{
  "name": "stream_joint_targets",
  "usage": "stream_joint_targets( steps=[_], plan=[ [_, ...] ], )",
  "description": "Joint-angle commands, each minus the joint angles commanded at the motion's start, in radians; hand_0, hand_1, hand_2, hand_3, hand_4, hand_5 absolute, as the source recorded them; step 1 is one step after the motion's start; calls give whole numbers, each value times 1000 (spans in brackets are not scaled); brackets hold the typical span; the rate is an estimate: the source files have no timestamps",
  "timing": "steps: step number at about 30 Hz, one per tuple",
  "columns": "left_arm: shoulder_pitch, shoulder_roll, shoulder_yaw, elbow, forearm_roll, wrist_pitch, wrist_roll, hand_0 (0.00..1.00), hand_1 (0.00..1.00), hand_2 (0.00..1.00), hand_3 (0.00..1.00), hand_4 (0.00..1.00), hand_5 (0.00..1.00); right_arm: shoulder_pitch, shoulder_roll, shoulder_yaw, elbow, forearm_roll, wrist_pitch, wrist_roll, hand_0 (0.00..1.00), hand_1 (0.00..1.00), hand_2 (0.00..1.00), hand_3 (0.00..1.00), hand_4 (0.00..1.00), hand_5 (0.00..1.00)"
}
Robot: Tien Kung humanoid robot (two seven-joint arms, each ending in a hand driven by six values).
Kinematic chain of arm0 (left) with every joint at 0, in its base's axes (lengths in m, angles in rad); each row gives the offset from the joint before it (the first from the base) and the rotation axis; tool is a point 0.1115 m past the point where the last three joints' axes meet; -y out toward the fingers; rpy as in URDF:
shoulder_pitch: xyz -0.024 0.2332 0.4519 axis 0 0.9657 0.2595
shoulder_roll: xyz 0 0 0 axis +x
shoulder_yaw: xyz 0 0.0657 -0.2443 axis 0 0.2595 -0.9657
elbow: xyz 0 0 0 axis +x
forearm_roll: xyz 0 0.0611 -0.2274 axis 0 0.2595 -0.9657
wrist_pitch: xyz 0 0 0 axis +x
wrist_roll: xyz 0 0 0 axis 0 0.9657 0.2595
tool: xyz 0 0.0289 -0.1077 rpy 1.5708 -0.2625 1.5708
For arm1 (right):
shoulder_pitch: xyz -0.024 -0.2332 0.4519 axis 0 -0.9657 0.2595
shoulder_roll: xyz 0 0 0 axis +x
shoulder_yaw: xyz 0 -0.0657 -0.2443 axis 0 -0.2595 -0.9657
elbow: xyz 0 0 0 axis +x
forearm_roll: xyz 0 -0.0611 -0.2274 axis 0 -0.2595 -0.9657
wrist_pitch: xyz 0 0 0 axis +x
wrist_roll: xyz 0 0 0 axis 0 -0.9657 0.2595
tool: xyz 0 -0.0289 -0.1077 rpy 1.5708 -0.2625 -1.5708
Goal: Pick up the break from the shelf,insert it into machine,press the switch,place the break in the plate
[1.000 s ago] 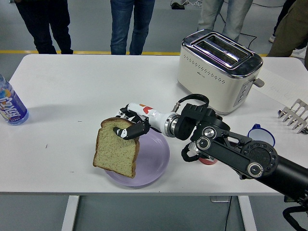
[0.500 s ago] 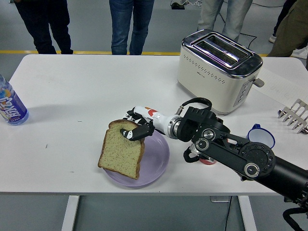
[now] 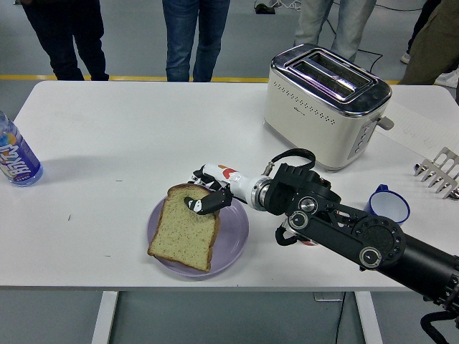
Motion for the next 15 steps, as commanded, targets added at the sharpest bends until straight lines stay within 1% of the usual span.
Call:
stream_joint_targets(
  steps=[1, 2, 7, 8, 13, 14, 15],
  plan=[
    [0, 0, 0, 0, 0, 0, 0, 633, 486, 459, 540, 333, 798, 0, 1, 0, -3, -3, 2, 1, 33, 117, 396, 451, 515, 21],
    [0, 0, 0, 0, 1, 0, 0, 632, 486, 460, 540, 333, 798, -1, 1, 0, -5, -5, 3, 2, 48, 148, 407, 466, 517, 20],
    [2, 0, -1, 0, 3, 0, 0, 632, 486, 460, 540, 333, 798, -1, 11, -4, -31, -9, -2, 19, 48, 148, 407, 466, 517, 20],
    [2, 0, -1, 0, 3, 0, 0, 632, 486, 461, 540, 332, 797, -1, 12, -4, -33, -10, -1, 20, 91, 210, 447, 491, 524, 22],
    [2, 0, 1, 0, 0, 0, -1, 632, 486, 461, 540, 332, 797, 1, 12, -4, -47, -18, 21, 38, 91, 210, 447, 491, 524, 22],
    [2, 0, 2, 0, -1, 0, -1, 632, 486, 461, 539, 332, 797, 1, 12, -3, -48, -21, 24, 40, 147, 289, 476, 517, 538, 30],
    [2, 0, 2, 0, -1, 0, -1, 632, 486, 461, 539, 332, 797, 2, 12, 0, -50, -25, 30, 45, 147, 289, 476, 517, 538, 30]
  ],
)
